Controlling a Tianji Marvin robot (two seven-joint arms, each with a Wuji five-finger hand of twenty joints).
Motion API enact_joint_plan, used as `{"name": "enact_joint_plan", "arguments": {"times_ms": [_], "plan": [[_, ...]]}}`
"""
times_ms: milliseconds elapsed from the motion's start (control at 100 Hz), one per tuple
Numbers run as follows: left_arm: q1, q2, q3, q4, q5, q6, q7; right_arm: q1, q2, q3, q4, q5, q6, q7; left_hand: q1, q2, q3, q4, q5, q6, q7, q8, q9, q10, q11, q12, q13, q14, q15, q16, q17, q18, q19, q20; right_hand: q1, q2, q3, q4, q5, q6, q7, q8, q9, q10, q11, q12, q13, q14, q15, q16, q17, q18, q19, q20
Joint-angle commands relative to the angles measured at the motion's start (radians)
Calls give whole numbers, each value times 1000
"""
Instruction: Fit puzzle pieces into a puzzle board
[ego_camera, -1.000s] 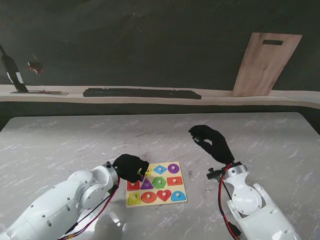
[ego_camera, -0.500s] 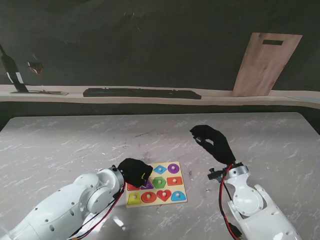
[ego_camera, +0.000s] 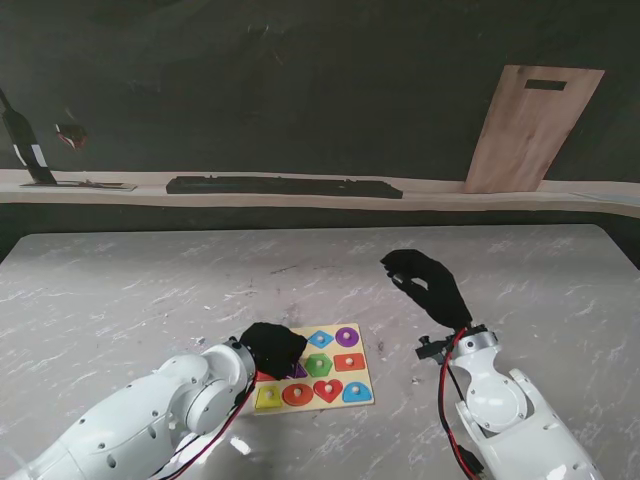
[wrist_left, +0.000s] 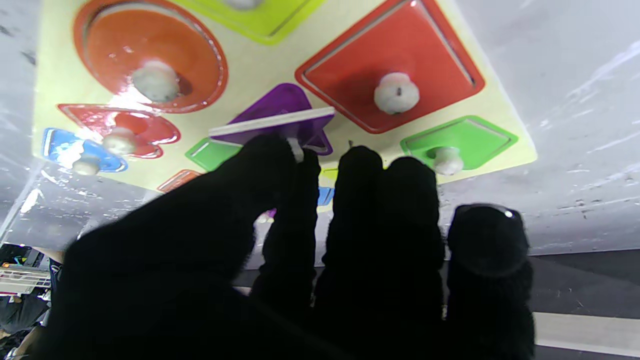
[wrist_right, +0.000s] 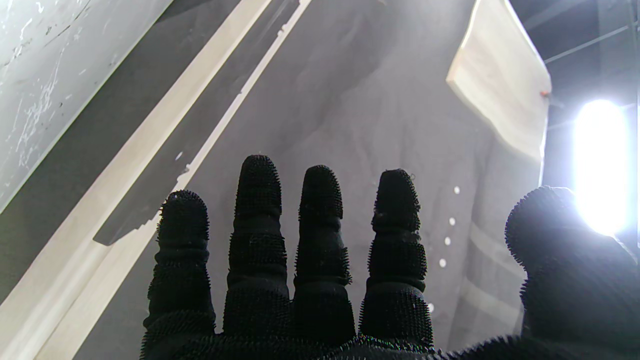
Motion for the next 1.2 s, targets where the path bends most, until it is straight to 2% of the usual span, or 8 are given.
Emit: {"name": "enact_joint_plan", "arguments": {"times_ms": [0,810,1190], "plan": [[-7,-6,5,3,-9,6,-4,-7,-6,0,-6,-3,0,-5,29,2,61,53,55,-11,92,38,30,48,29,13,30,24,43,19,17,-33,62,15,11,25,-22,24,1,-6,13,-4,29,1,11,7,21,0,9,8,4,10,14,7],[-18,0,29,2,1,46,-40,-5,-6,4,-3,-4,-1,-5,25,7,65,61,50,-8,95,46,28,47,36,14,30,25,47,15,19,-31,66,10,10,24,-20,24,4,-4,13,-4,28,0,10,7,21,1,8,8,5,10,14,8],[-43,-7,58,29,-18,55,-26,-5,-6,4,-4,-4,-1,-4,46,29,4,38,42,9,82,39,15,54,41,7,29,26,46,11,21,-33,69,7,9,22,-20,24,3,-5,12,-4,29,0,10,7,21,1,8,8,4,11,13,8]]}}
